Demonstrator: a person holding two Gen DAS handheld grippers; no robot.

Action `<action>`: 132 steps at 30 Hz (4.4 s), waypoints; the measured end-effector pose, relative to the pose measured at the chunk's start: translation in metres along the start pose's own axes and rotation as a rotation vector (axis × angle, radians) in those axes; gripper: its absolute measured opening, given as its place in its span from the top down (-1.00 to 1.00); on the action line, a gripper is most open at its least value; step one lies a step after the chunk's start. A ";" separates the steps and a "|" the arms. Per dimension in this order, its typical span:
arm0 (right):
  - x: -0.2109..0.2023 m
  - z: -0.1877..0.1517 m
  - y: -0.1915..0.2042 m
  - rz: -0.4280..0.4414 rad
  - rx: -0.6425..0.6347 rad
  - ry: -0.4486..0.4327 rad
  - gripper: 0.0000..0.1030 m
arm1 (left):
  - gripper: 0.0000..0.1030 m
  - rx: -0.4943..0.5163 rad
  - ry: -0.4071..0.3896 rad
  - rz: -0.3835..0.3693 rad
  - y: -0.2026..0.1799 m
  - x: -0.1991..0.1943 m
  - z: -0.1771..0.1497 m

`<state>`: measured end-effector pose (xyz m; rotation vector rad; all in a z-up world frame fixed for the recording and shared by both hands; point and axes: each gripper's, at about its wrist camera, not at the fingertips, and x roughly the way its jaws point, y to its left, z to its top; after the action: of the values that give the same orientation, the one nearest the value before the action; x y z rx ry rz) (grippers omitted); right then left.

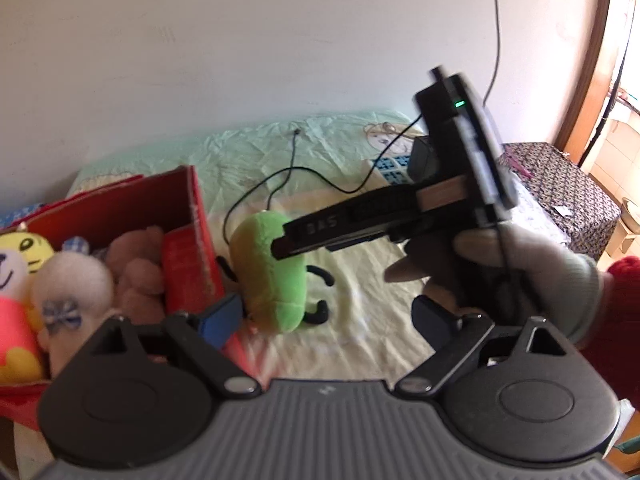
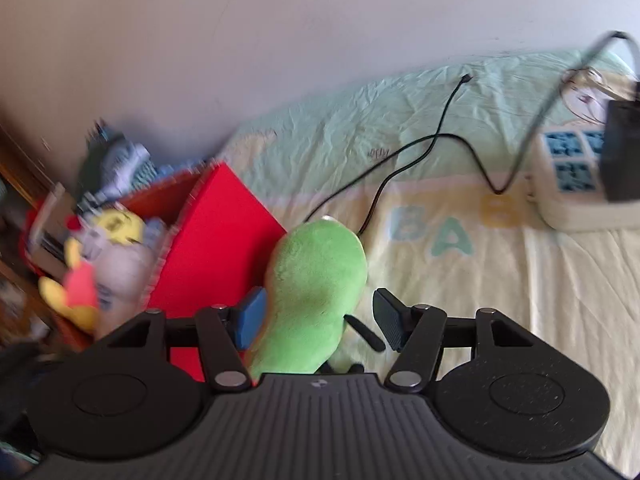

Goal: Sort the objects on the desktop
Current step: 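Withdraw the right gripper from the box toward the green plush, then grasp the green plush with the right gripper, then lift and carry the green plush in the right gripper over the box, then lower the green plush into the box and open the right gripper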

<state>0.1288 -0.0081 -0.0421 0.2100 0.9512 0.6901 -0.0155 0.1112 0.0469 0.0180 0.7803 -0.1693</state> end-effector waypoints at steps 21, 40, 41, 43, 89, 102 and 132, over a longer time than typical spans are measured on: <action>-0.074 -0.039 -0.018 -0.288 -0.202 0.050 -0.09 | -0.82 -0.029 0.007 -0.130 -0.006 0.004 -0.002; -0.086 -0.050 -0.045 0.113 0.242 0.009 -0.10 | -0.81 -0.043 0.077 -0.135 -0.022 0.026 -0.038; -0.085 -0.053 -0.045 0.158 0.270 0.027 -0.09 | -0.81 -0.039 0.083 -0.134 -0.023 0.028 -0.041; -0.081 -0.056 -0.043 0.203 0.291 0.041 -0.02 | -0.80 -0.033 0.105 -0.129 -0.025 0.033 -0.044; -0.127 -0.068 -0.027 0.228 0.260 -0.201 -0.20 | -0.38 0.098 -0.057 -0.102 -0.037 0.005 -0.004; -0.080 -0.013 0.122 0.186 -0.003 -0.372 -0.21 | -0.44 0.060 -0.215 -0.058 0.098 -0.060 0.009; 0.024 -0.018 0.183 -0.274 -0.218 -0.219 0.45 | -0.56 0.024 -0.040 -0.262 0.178 0.002 -0.017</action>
<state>0.0413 0.1455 0.0144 -0.0375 0.6731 0.5014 0.0020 0.2880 0.0254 -0.0649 0.7387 -0.4266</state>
